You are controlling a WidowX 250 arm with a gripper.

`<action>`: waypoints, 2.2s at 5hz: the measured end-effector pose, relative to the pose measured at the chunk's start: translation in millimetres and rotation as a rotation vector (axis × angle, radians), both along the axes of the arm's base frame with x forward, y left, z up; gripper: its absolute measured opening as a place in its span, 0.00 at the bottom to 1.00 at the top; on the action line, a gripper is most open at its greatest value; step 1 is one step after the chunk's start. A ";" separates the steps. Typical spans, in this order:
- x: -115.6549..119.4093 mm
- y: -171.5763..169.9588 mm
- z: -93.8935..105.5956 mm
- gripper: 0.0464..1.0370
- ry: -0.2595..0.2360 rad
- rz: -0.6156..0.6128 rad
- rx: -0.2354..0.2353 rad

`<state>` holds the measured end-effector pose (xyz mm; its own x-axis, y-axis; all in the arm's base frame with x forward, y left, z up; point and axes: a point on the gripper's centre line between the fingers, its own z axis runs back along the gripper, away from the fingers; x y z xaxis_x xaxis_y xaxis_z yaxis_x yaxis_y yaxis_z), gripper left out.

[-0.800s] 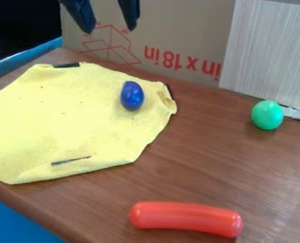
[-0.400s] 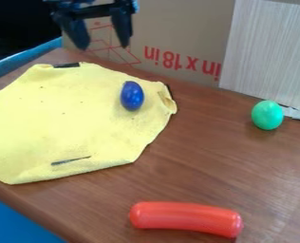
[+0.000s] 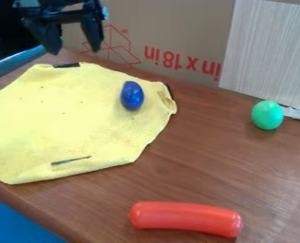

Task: Fold the cloth from bottom left to top right

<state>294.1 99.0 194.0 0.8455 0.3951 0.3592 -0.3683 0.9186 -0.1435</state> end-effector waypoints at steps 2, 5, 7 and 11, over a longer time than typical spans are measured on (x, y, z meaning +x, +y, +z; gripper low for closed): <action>-31.7 28.3 -25.6 0.96 0.033 0.061 0.049; -66.6 86.0 -57.7 0.96 -0.046 0.053 0.057; -74.0 104.9 -71.1 0.96 -0.080 0.038 0.088; -97.0 154.4 -79.2 0.96 -0.127 0.070 0.137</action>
<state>197.1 253.4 114.8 0.7623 0.3912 0.5157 -0.4187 0.9056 -0.0679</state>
